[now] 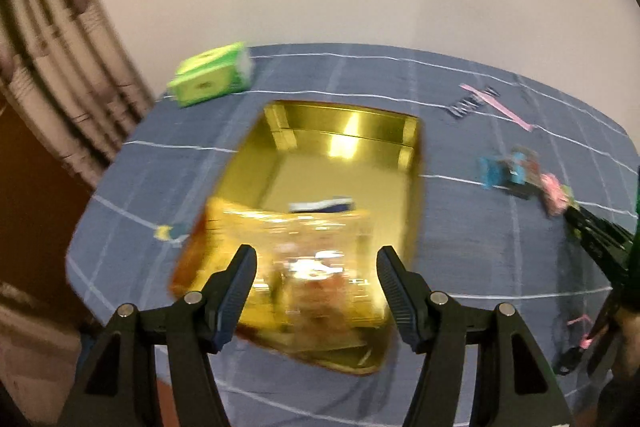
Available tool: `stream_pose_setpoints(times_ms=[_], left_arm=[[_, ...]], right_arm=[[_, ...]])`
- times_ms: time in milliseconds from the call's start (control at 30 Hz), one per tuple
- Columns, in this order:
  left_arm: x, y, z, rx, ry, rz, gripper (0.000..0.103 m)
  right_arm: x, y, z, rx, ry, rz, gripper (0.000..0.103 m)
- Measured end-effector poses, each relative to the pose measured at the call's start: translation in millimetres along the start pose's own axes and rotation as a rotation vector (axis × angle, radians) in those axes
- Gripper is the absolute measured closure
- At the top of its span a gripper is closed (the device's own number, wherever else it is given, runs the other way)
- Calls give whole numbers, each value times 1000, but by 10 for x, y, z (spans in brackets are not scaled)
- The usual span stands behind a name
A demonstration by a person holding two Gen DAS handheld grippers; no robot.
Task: Organize snacks
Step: 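Grasp the pink wrapped candy with the left tool while the right holds the green stick snack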
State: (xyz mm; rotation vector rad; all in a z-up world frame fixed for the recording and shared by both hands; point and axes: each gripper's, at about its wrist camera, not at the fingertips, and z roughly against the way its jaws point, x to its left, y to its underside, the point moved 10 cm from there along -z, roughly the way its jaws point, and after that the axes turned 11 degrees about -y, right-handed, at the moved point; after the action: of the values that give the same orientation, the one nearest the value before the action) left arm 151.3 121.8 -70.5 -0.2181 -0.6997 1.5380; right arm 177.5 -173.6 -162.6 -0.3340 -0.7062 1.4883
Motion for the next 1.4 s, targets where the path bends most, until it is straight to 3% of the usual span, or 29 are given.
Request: stream_pose_setpoints(times_ms=[200, 500, 733, 1133, 1267, 1400], left_arm=[[-706, 4, -25, 28, 98, -86, 39], [-1602, -114, 18, 40, 226, -155, 39], [-2104, -119, 81, 58, 271, -195, 39], [-2560, -163, 0, 163, 355, -113, 39], [-2658, -172, -128, 242, 326, -75, 39], [-2750, -187, -216, 318, 353, -27, 39]], right_arm=[[-204, 23, 73, -18, 38, 38, 86], [-859, -28, 219, -38, 124, 26, 86], [-1287, -41, 315, -43, 157, -8, 86], [-1366, -32, 326, -53, 130, -52, 85], [-1376, -26, 329, -53, 130, -53, 85], [-1376, -26, 332, -55, 125, -54, 84]])
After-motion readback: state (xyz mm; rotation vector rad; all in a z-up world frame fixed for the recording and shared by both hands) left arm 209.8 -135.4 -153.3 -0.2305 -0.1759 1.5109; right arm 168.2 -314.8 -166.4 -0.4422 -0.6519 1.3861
